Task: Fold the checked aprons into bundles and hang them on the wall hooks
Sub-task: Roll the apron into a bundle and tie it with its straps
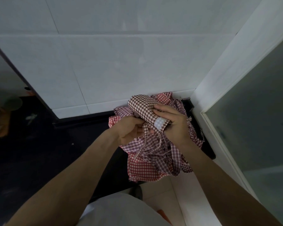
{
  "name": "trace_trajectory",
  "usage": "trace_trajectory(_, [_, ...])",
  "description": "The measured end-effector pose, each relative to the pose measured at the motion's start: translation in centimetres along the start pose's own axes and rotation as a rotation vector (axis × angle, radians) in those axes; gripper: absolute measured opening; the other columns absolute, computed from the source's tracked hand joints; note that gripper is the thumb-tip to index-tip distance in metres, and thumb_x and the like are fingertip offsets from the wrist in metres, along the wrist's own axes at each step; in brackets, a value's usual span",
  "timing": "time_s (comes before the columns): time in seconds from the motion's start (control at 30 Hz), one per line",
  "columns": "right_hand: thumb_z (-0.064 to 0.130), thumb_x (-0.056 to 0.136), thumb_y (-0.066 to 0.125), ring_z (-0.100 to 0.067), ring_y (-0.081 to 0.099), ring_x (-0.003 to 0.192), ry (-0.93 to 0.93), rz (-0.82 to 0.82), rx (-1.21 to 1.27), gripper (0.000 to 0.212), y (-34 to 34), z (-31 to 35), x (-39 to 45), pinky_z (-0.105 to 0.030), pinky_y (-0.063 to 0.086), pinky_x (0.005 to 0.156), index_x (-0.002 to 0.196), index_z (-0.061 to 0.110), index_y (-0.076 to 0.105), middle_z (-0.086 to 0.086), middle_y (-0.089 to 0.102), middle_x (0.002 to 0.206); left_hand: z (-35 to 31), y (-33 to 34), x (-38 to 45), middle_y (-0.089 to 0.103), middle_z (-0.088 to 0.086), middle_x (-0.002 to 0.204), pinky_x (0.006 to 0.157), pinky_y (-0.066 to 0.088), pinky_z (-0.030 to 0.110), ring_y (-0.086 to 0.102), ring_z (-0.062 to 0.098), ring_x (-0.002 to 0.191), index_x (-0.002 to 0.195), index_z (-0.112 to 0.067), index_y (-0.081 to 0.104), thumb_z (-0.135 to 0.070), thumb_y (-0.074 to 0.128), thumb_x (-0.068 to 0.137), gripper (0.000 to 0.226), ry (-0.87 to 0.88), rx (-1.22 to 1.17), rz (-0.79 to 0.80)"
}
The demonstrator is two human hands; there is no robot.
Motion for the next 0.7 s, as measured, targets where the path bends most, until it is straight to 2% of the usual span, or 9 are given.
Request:
trace_trajectory(0.13, [0.003,0.073,0.085,-0.024,0.063,0.12,-0.012,0.007,-0.016,0.045,0.2,-0.5,0.0,-0.049,0.051,0.102,0.116,0.0,0.07,-0.011,0.067,0.126,0.4,-0.3,0.0,0.065,0.018,0.109,0.083,0.06,0.04,0.065,0.029,0.095,0.126,0.004,0.053,-0.004,0.04,0.1,0.03,-0.048,-0.118,-0.016])
trace_trajectory(0.17, [0.003,0.073,0.085,-0.024,0.063,0.12,-0.025,0.016,-0.026,0.045,0.3,-0.5,0.1,-0.048,0.051,0.103,0.115,0.0,0.071,-0.011,0.067,0.126,0.5,-0.6,0.1,0.062,0.018,0.11,0.082,0.06,0.041,0.063,0.03,0.096,0.123,0.001,0.052,-0.006,0.039,0.099,0.029,-0.065,-0.146,-0.037])
trace_trajectory(0.27, [0.007,0.073,0.085,-0.025,0.062,0.121,-0.051,0.025,-0.059,0.045,0.6,-0.9,-0.1,-0.047,0.05,0.104,0.116,0.001,0.071,-0.011,0.067,0.126,0.7,-1.1,0.0,0.053,0.018,0.119,0.097,0.05,0.049,0.056,0.034,0.106,0.123,-0.001,0.05,-0.02,0.035,0.091,0.04,-0.116,-0.245,-0.011])
trace_trajectory(0.37, [0.005,0.075,0.084,-0.029,0.061,0.122,-0.095,0.016,-0.114,0.044,0.8,-1.2,-0.2,-0.052,0.05,0.101,0.117,0.003,0.071,-0.011,0.067,0.127,0.3,-0.1,-0.2,0.059,0.018,0.123,0.087,0.056,0.051,0.066,0.036,0.098,0.135,0.0,0.048,-0.041,0.04,0.093,0.059,-0.132,-0.351,0.101])
trace_trajectory(0.43, [0.003,0.081,0.076,-0.03,0.059,0.123,-0.16,0.032,-0.193,0.037,1.0,-0.8,-0.1,-0.055,0.05,0.099,0.118,0.006,0.072,-0.009,0.067,0.128,0.1,0.5,-0.1,0.066,0.013,0.109,0.067,0.057,0.039,0.068,0.026,0.082,0.13,-0.005,0.052,-0.056,0.047,0.095,0.062,-0.11,-0.268,0.128])
trace_trajectory(0.5, [0.006,0.086,0.064,-0.032,0.058,0.125,-0.215,0.066,-0.273,0.034,1.4,-0.3,-0.1,-0.056,0.049,0.099,0.119,0.008,0.072,-0.009,0.066,0.13,0.1,0.4,0.4,0.061,0.005,0.082,0.044,0.04,0.023,0.051,0.012,0.058,0.112,-0.005,0.056,-0.057,0.051,0.096,0.055,-0.092,-0.087,0.096])
trace_trajectory(0.57, [0.012,0.085,0.062,-0.032,0.054,0.128,-0.186,0.101,-0.293,0.04,1.7,-0.2,0.1,-0.057,0.047,0.101,0.124,0.008,0.069,-0.009,0.064,0.134,0.1,-0.4,1.0,0.055,0.002,0.072,0.037,0.028,0.019,0.038,0.01,0.049,0.102,-0.007,0.056,-0.051,0.056,0.095,0.044,-0.073,0.021,0.009])
trace_trajectory(0.63, [0.002,0.078,0.068,-0.029,0.047,0.136,-0.109,0.198,-0.294,0.054,2.2,-0.5,0.2,-0.058,0.041,0.108,0.132,0.009,0.063,-0.008,0.057,0.141,0.0,-1.9,1.5,0.055,0.002,0.068,0.036,0.028,0.02,0.037,0.01,0.046,0.098,-0.006,0.056,-0.045,0.059,0.094,0.04,-0.039,0.072,-0.103])
trace_trajectory(0.7, [-0.003,0.074,0.069,-0.025,0.035,0.144,-0.031,0.36,-0.312,0.071,3.1,-1.0,-0.5,-0.054,0.029,0.118,0.142,0.013,0.054,-0.005,0.047,0.151,-0.1,-3.0,1.5,0.057,0.002,0.069,0.037,0.032,0.02,0.04,0.01,0.046,0.104,-0.003,0.057,-0.04,0.062,0.093,0.038,-0.004,0.115,-0.213])
Point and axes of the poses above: each hand's wrist, its own x-axis towards the middle knuckle, its own y-axis out of the palm, z = x × y, the point moved 6 cm from there along x, towards the middle knuckle
